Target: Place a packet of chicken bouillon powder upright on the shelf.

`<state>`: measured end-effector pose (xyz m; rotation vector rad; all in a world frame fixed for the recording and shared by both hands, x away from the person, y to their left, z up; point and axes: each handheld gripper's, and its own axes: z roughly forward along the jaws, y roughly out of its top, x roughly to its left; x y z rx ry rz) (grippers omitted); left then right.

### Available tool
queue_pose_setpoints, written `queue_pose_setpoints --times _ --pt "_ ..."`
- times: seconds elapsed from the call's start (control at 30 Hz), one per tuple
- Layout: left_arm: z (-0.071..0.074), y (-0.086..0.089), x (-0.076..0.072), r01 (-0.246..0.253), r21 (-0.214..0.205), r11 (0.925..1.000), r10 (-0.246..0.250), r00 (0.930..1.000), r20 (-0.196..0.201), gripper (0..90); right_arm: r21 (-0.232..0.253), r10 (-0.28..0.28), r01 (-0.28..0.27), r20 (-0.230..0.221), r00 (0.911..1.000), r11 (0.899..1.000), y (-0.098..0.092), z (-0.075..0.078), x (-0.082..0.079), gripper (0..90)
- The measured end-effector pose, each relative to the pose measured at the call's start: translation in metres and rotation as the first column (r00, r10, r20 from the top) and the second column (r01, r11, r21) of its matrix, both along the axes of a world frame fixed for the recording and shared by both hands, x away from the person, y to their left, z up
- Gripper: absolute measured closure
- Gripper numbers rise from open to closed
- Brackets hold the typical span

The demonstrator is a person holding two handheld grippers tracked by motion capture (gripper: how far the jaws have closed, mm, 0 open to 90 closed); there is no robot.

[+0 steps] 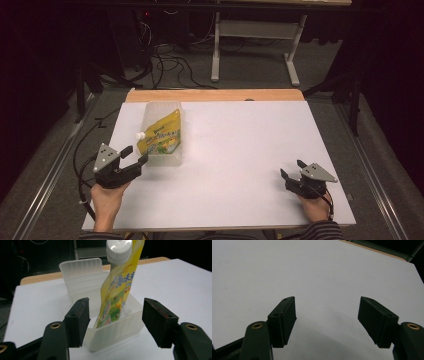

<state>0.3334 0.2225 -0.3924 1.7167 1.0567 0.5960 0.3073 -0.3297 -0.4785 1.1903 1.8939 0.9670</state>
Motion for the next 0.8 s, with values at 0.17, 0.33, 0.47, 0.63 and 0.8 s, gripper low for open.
queue_pose_setpoints --times 0.17,0.33,0.47,0.63,0.8 --pt "-0.001 0.0 -0.005 0.008 -0.008 0.9999 -0.008 1.0 0.0 41.3 0.0 0.0 0.0 0.0 1.0 1.0 0.0 0.0 0.0 31.4" --pt "-0.002 -0.003 -0.011 0.005 0.012 0.9999 -0.005 1.0 0.001 41.4 0.001 0.001 -0.001 0.0 1.0 1.0 0.0 0.0 0.0 31.4" --pt "-0.002 -0.003 -0.013 0.026 -0.005 0.9996 -0.027 0.9994 -0.02 41.2 0.0 0.0 0.0 0.001 1.0 1.0 0.0 0.0 0.0 31.4" --pt "-0.002 -0.005 -0.016 0.038 -0.009 0.9992 -0.038 0.9988 -0.03 41.5 0.0 0.001 -0.001 0.001 1.0 1.0 0.0 0.0 0.0 31.4" --pt "-0.004 -0.01 -0.019 0.049 -0.004 0.9988 -0.049 0.9977 -0.047 42.2 0.007 -0.002 0.002 -0.001 1.0 1.0 0.0 0.0 0.0 31.4"
